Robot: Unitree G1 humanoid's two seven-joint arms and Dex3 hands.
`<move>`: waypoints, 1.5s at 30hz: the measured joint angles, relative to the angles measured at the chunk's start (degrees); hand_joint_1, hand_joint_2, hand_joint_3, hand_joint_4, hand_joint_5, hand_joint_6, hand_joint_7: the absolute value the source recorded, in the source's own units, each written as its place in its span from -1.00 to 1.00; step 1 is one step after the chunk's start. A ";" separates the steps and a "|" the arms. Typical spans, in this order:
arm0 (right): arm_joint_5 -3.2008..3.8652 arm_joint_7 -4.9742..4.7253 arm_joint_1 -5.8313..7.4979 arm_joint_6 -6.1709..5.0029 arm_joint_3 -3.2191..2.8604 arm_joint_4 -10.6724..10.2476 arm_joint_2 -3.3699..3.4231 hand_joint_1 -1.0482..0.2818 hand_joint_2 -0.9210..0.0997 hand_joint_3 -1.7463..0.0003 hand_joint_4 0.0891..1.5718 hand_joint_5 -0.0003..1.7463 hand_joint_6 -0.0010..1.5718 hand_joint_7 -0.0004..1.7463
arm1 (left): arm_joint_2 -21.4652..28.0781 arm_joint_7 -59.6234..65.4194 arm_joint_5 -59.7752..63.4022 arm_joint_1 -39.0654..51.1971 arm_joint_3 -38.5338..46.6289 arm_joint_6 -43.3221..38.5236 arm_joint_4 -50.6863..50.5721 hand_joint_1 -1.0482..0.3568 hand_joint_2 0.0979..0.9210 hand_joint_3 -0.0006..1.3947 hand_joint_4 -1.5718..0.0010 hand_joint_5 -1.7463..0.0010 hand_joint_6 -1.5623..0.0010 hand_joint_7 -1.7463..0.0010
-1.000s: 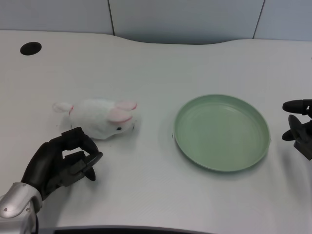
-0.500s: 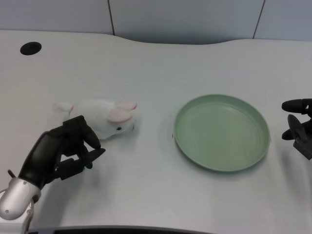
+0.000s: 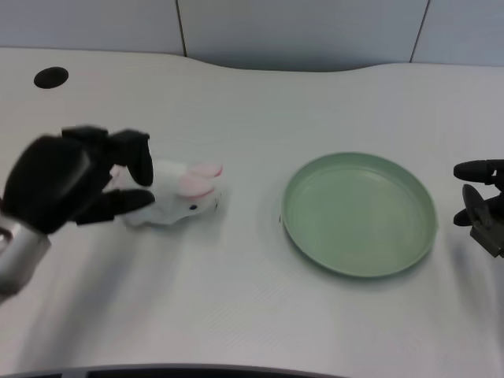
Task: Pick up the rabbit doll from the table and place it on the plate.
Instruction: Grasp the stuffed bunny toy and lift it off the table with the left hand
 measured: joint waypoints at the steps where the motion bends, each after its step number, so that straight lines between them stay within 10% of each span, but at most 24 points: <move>1: 0.02 -0.03 0.01 0.15 0.08 -0.33 0.14 0.26 -1.00 0.42 -0.57 0.85 -0.49 0.28 | 1.26 -0.18 1.03 -1.66 -1.28 0.64 -0.04 -0.46 1.00 -0.77 0.48 -0.60 0.40 -0.11; 3: 0.09 -0.02 0.01 0.15 0.13 -0.50 0.42 0.25 -1.00 0.43 -0.57 0.85 -0.48 0.28 | 3.68 -3.71 3.44 -3.99 -4.45 2.58 -0.05 -0.51 1.00 -0.77 0.57 -0.43 0.35 0.29; 6: 0.06 -0.05 0.06 0.15 0.20 -0.49 0.48 0.24 -1.00 0.44 -0.56 0.85 -0.47 0.27 | 5.81 -9.85 4.40 -6.02 -7.73 5.76 -0.07 -0.59 0.99 -0.96 0.53 0.33 0.35 0.90; 16: 0.09 -0.51 0.11 1.79 0.74 -1.22 0.80 0.27 -1.00 0.42 -0.64 0.89 -0.47 0.28 | 6.97 -23.65 3.75 -11.62 -14.27 11.80 -0.15 -0.83 1.00 -0.85 0.99 0.95 0.92 0.99; 33: 0.16 -0.24 1.66 1.26 0.22 -2.47 0.57 0.26 -1.00 0.42 -0.56 0.81 -0.45 0.23 | -1.06 -34.76 1.06 -22.40 -21.09 20.59 10.84 -1.00 1.00 -0.77 1.00 1.00 1.00 1.00; 45: 1.01 0.38 3.70 3.85 0.18 -7.63 0.71 0.26 -1.00 0.42 -0.59 0.80 -0.44 0.28 | -7.30 -34.28 0.55 -29.26 -26.18 24.18 28.06 -1.00 0.97 -0.93 0.99 1.00 0.96 0.98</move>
